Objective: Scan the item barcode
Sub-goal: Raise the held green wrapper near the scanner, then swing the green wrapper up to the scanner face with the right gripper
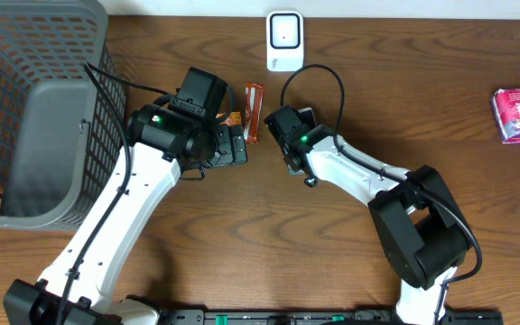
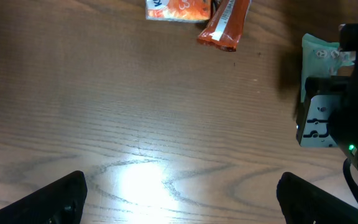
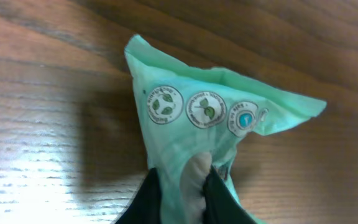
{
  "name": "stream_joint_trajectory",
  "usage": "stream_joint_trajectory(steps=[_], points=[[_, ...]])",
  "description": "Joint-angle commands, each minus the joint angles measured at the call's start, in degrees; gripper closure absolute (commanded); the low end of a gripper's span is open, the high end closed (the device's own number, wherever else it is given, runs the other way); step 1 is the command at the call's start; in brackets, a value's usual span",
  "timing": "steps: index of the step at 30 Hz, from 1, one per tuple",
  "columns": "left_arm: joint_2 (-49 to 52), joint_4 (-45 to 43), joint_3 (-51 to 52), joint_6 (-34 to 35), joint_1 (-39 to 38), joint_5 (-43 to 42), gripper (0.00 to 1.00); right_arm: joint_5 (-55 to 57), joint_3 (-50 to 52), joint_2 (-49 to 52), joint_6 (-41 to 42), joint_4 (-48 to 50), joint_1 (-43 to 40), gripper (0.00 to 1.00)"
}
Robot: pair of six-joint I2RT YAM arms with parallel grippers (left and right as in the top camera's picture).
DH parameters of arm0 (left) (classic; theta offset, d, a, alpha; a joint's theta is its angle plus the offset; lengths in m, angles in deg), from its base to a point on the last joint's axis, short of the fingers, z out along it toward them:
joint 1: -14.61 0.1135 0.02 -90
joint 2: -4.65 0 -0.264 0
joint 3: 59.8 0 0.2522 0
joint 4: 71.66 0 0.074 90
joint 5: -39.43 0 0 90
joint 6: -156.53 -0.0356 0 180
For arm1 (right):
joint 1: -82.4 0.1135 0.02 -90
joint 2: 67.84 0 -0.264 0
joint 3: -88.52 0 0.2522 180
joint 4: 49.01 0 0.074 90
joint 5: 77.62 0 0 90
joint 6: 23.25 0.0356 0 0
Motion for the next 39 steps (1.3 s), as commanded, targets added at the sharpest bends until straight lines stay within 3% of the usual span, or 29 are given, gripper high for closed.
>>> stream_joint_trajectory(steps=[1, 6, 12, 18, 27, 39], points=[[0.17, 0.33, -0.15, -0.35, 0.17, 0.35, 0.02, -6.51, -0.59, 0.22, 2.12, -0.61, -0.9, 0.99], [0.17, 0.33, -0.15, -0.35, 0.17, 0.35, 0.02, -26.25, -4.31, -3.87, 2.08, -3.34, -7.04, 0.99], [0.17, 0.33, -0.15, -0.35, 0.17, 0.35, 0.02, -72.39, -6.03, -6.38, 2.08, -3.19, -20.94, 0.99], [0.17, 0.33, -0.15, -0.35, 0.17, 0.37, 0.02, -103.41, -4.28, -5.92, -4.17, -3.21, -30.08, 0.99], [0.17, 0.33, -0.15, -0.35, 0.17, 0.37, 0.02, -112.63, -3.69, -5.92, -7.19, -5.29, -32.76, 0.99], [0.17, 0.33, -0.13, -0.35, 0.17, 0.35, 0.02, -112.98, -3.69, -5.92, -10.73, -5.31, -29.66, 0.99]])
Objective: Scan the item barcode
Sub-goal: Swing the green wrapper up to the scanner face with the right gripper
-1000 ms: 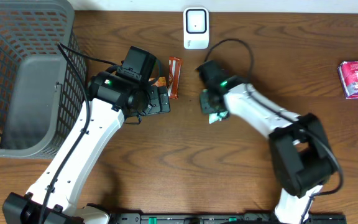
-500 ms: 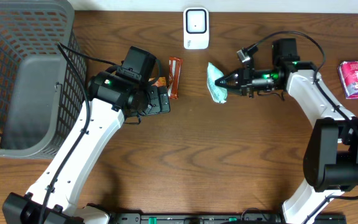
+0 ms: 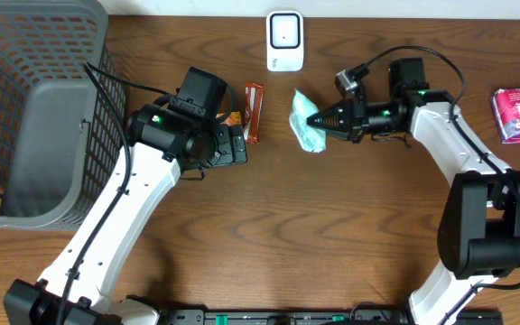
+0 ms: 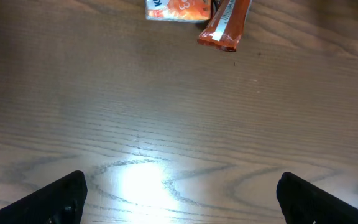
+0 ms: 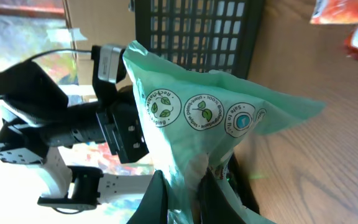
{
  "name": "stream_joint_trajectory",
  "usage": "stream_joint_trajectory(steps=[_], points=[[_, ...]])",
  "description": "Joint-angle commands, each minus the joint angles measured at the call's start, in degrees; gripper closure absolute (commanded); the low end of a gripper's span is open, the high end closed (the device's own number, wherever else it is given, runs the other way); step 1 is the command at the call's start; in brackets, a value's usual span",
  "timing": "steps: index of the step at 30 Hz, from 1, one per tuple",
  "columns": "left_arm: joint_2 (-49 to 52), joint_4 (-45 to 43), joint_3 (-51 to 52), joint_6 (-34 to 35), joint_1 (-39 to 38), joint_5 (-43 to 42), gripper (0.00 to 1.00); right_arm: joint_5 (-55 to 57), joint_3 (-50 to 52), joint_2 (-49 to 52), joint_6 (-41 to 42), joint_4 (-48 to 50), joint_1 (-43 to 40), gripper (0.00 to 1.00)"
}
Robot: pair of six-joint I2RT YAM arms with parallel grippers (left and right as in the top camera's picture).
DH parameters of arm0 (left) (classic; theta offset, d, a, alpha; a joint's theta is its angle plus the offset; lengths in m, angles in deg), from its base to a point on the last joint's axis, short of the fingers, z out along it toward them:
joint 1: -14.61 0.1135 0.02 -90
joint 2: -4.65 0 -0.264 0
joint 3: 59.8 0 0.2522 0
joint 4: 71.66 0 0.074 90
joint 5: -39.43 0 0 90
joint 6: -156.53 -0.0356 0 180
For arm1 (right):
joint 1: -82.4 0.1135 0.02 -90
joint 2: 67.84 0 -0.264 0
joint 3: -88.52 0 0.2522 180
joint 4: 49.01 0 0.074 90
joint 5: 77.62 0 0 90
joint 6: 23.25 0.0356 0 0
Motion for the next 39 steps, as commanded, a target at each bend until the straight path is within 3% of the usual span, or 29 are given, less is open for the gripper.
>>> stream_joint_trajectory(steps=[1, 14, 18, 21, 22, 28, 35, 39], points=[[0.17, 0.33, -0.15, -0.35, 0.17, 0.37, 0.02, -3.26, 0.39, -1.07, -4.07, -0.04, 0.98, 0.99], [0.17, 0.33, -0.15, -0.35, 0.17, 0.35, 0.02, -3.19, 0.39, -1.07, -13.14, -0.02, 5.97, 0.98], [0.17, 0.33, -0.15, -0.35, 0.17, 0.37, 0.02, 2.32, 0.39, -1.07, -12.81, -0.09, 6.86, 0.99], [0.17, 0.33, -0.15, -0.35, 0.17, 0.37, 0.02, 16.35, 0.39, -1.09, -5.16, -0.04, 7.28, 0.99], [0.17, 0.33, -0.15, -0.35, 0.17, 0.37, 0.02, 30.84, 0.37, -1.16, 4.68, 1.42, 8.04, 0.99], [0.17, 0.33, -0.15, -0.35, 0.17, 0.35, 0.02, 53.2, 0.13, -2.08, 16.61, 15.04, 11.02, 0.99], [0.17, 0.33, -0.15, -0.35, 0.17, 0.37, 0.02, 82.88, 0.13, -2.08, 18.69, 32.04, 17.18, 0.99], [0.17, 0.33, -0.15, -0.35, 0.17, 0.37, 0.02, 89.11, -0.46, -1.4, 18.71, 39.52, 19.06, 0.99]])
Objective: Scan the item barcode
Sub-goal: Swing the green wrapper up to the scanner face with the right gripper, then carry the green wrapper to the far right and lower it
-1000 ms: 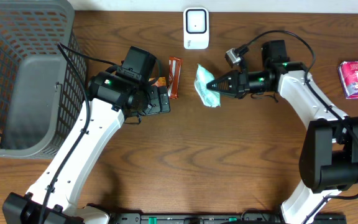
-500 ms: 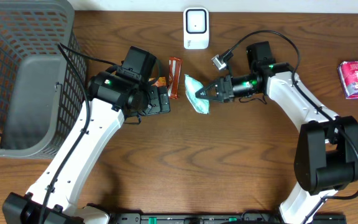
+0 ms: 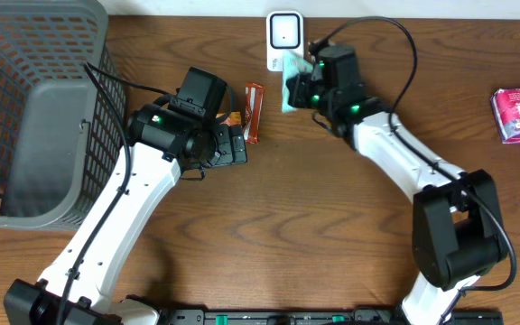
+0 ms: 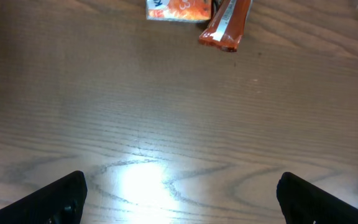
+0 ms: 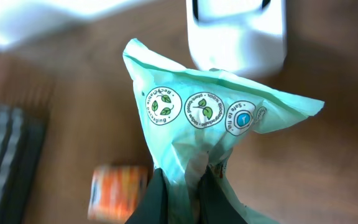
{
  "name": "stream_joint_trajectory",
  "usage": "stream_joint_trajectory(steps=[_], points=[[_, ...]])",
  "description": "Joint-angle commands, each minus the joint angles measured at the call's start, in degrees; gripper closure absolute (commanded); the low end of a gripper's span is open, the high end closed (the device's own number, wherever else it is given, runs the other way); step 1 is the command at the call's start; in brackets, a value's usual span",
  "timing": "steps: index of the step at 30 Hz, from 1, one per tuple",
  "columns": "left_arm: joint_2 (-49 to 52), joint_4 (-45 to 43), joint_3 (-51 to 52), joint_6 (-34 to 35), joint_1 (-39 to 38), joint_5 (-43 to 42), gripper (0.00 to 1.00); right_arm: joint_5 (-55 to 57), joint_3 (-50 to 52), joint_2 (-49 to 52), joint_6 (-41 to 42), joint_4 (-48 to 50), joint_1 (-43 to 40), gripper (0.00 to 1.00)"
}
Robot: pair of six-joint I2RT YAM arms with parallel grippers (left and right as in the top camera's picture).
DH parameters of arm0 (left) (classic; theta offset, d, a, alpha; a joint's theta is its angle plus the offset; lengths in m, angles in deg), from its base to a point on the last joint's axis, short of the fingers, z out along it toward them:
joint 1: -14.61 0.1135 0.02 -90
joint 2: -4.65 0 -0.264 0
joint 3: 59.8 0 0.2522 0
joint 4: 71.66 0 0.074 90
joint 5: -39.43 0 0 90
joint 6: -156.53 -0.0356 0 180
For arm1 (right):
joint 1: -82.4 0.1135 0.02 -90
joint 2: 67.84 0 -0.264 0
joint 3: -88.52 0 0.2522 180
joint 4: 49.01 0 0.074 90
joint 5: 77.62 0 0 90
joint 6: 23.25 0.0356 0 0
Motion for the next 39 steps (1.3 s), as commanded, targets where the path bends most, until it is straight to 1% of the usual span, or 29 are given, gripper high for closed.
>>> stream_joint_trajectory(steps=[1, 3, 6, 7, 9, 10, 11, 13, 15, 17, 26, 29, 33, 34, 35, 37, 38, 39], points=[[0.17, 0.33, -0.15, -0.35, 0.17, 0.37, 0.02, 11.5, -1.7, -0.7, 2.19, 3.87, 1.27, 0.99], [0.17, 0.33, -0.15, -0.35, 0.17, 0.35, 0.02, 11.04, -5.44, 1.86, 3.08, 5.7, 0.96, 0.99], [0.17, 0.33, -0.15, -0.35, 0.17, 0.37, 0.02, 11.08, -13.42, 6.73, 2.99, 2.75, 0.46, 0.99], [0.17, 0.33, -0.15, -0.35, 0.17, 0.37, 0.02, 10.95, -16.92, 8.92, 2.82, 0.76, 0.33, 0.99], [0.17, 0.33, -0.15, -0.35, 0.17, 0.37, 0.02, 9.44, -27.82, 15.61, 2.03, -5.99, 0.02, 0.99], [0.17, 0.33, -0.15, -0.35, 0.17, 0.37, 0.02, 8.92, -30.45, 17.29, 1.64, -7.52, -0.02, 0.99], [0.17, 0.33, -0.15, -0.35, 0.17, 0.37, 0.02, 8.66, -35.65, 20.26, 1.49, -11.08, -0.15, 0.99], [0.17, 0.33, -0.15, -0.35, 0.17, 0.37, 0.02, 8.39, -42.12, 24.02, 1.49, -15.5, -0.46, 0.99], [0.17, 0.33, -0.13, -0.35, 0.17, 0.37, 0.02, 7.45, -46.51, 26.62, 1.46, -18.62, -0.79, 0.99], [0.17, 0.33, -0.15, -0.35, 0.17, 0.37, 0.02, 6.23, -48.37, 27.96, 1.46, -19.89, -1.07, 0.99], [0.17, 0.33, -0.15, -0.35, 0.17, 0.37, 0.02, 6.08, -48.63, 27.08, 0.46, -21.99, -2.75, 0.99], [0.17, 0.33, -0.15, -0.35, 0.17, 0.35, 0.02, 9.84, -48.65, 25.38, 0.5, -25.7, -5.4, 0.99], [0.17, 0.33, -0.15, -0.35, 0.17, 0.35, 0.02, 22.53, -48.65, 22.62, -0.04, -36.37, -11.28, 0.99], [0.17, 0.33, -0.15, -0.35, 0.17, 0.35, 0.02, 24.44, -48.65, 22.36, -1.77, -38.42, -12.7, 0.99], [0.17, 0.33, -0.15, -0.35, 0.17, 0.35, 0.02, 25.05, -48.65, 22.25, -5.81, -40.33, -14.47, 0.99], [0.17, 0.33, -0.15, -0.35, 0.17, 0.35, 0.02, 23.26, -48.63, 22.29, -16.72, -43.91, -17.55, 0.99], [0.17, 0.33, -0.15, -0.35, 0.17, 0.37, 0.02, 22.18, -48.35, 22.49, -25.51, -47.45, -19.63, 0.99], [0.17, 0.33, -0.15, -0.35, 0.17, 0.37, 0.02, 22.8, -47.87, 22.49, -30.91, -50.97, -21.55, 0.99]])
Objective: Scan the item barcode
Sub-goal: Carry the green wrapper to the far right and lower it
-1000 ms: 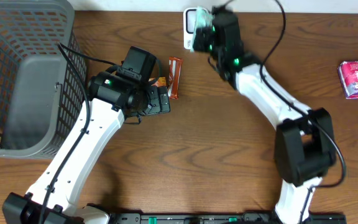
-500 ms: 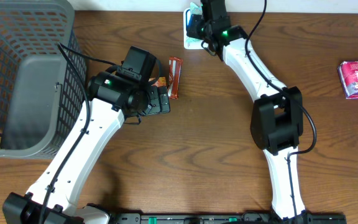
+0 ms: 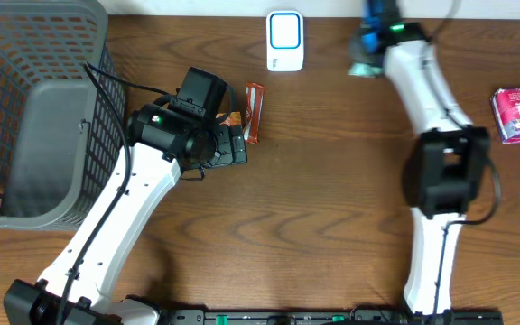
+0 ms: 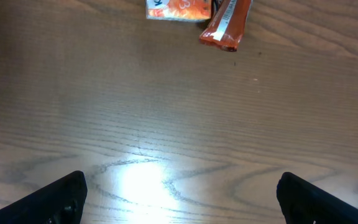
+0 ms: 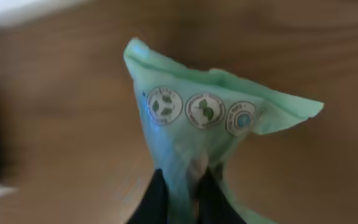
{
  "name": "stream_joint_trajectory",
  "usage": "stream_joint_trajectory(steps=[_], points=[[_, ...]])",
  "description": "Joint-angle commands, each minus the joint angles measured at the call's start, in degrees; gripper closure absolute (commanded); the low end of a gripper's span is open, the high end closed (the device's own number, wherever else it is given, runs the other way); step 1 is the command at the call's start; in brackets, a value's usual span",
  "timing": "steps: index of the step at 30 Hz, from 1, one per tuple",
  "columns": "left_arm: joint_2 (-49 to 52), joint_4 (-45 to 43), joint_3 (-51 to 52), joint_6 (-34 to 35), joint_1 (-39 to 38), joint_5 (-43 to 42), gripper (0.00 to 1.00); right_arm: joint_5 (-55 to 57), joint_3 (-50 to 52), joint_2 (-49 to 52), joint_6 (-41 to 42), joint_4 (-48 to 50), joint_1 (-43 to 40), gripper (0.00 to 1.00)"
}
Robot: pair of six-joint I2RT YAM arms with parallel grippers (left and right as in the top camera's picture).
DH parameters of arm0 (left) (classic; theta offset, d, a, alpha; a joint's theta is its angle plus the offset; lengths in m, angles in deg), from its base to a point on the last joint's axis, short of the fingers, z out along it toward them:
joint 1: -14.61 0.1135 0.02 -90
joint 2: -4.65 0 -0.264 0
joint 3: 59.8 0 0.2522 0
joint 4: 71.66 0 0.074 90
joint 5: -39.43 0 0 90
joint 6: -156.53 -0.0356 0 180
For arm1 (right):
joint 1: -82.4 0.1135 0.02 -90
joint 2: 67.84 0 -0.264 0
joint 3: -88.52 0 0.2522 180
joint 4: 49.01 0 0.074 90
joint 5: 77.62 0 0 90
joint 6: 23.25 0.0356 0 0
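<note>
A pale green packet [image 5: 204, 118] with three round printed marks is pinched at its lower end by my right gripper [image 5: 180, 190], which is shut on it. The overhead view shows that packet [image 3: 362, 69] at the table's back edge, to the right of the white scanner [image 3: 284, 41]. The scanner's face is outlined in blue. My left gripper [image 4: 179, 199] is open over bare wood, with nothing between its fingers [image 4: 58, 198]. The right wrist view is blurred.
An orange snack packet [image 4: 178, 9] and a red bar [image 4: 226, 23] lie just beyond my left gripper. A grey mesh basket [image 3: 25, 108] fills the back left. A pink packet lies at the far right edge.
My right gripper, still shut on the green packet, has moved from right beside the scanner to the back edge further right. The scanner's outline now shows blue. The left arm has not moved.
My right gripper was shut on the green packet down on the wood near the table's middle. Then it held the packet lifted, right of the red bar. Then the packet was at the scanner. Now it is held right of the scanner.
</note>
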Motion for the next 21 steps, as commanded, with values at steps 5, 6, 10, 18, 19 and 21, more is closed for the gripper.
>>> stream_joint_trajectory(steps=[5, 6, 10, 18, 19, 21], points=[[0.15, 0.22, -0.15, -0.35, 0.17, 0.39, 0.02, 5.9, 2.03, -3.08, -24.48, -11.96, -11.5, 0.99], [0.15, 0.22, -0.15, -0.35, 0.17, 0.37, 0.02, 5.9, 2.67, -3.08, -24.48, -12.31, -13.42, 0.99], [0.15, 0.22, -0.15, -0.35, 0.17, 0.37, 0.02, 5.9, 4.2, -3.06, -24.41, -12.35, -17.81, 0.88], [0.15, 0.22, -0.15, -0.35, 0.17, 0.37, 0.02, 7.58, 5.03, -3.08, -16.81, -14.05, -23.28, 0.37], [0.15, 0.22, -0.15, -0.35, 0.17, 0.39, 0.02, 5.66, 5.03, -3.06, -16.72, -14.32, -23.37, 0.37], [0.15, 0.22, -0.15, -0.35, 0.17, 0.39, 0.02, -1.05, 5.03, -3.06, -16.74, -14.47, -23.28, 0.41]])
